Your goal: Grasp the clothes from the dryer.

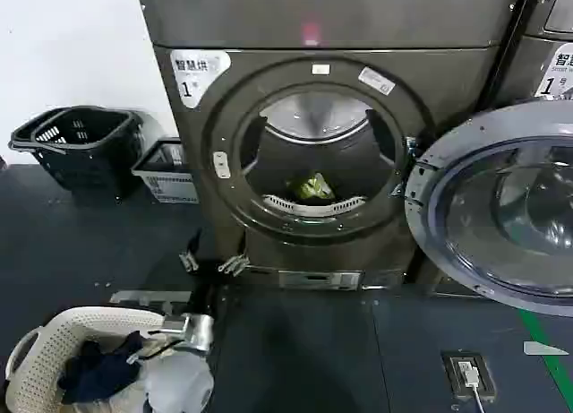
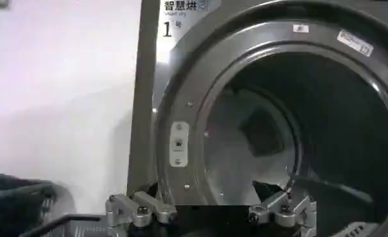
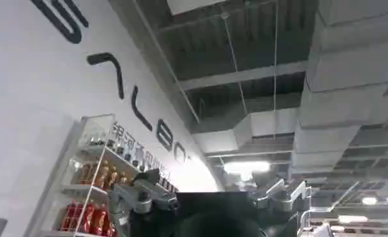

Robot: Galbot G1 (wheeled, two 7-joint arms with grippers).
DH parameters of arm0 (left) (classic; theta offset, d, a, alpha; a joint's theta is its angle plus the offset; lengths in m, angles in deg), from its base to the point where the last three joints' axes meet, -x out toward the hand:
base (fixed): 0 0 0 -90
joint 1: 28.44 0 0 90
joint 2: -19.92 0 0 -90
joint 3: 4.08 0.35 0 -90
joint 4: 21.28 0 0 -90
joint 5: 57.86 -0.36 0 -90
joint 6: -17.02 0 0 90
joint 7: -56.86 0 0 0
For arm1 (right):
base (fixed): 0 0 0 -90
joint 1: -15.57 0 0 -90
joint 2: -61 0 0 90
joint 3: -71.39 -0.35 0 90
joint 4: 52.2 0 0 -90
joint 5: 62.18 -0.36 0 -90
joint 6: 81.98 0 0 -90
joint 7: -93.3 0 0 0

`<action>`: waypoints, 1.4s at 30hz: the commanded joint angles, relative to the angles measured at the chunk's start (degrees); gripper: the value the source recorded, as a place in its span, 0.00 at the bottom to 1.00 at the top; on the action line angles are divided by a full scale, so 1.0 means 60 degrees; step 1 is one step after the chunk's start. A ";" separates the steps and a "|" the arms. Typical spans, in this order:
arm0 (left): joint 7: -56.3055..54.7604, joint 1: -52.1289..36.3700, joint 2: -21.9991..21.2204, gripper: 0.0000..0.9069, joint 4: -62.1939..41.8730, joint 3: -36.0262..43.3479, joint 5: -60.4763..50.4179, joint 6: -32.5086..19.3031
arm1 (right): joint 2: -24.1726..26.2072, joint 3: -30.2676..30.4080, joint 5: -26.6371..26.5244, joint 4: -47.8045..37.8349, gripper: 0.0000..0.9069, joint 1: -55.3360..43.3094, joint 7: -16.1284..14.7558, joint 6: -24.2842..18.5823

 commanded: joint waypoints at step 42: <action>-0.0028 -0.0112 0.0049 1.00 0.0039 -0.0169 0.0076 0.0059 | -0.0057 -0.0228 -0.0316 -0.0016 1.00 0.0039 -0.0069 -0.0243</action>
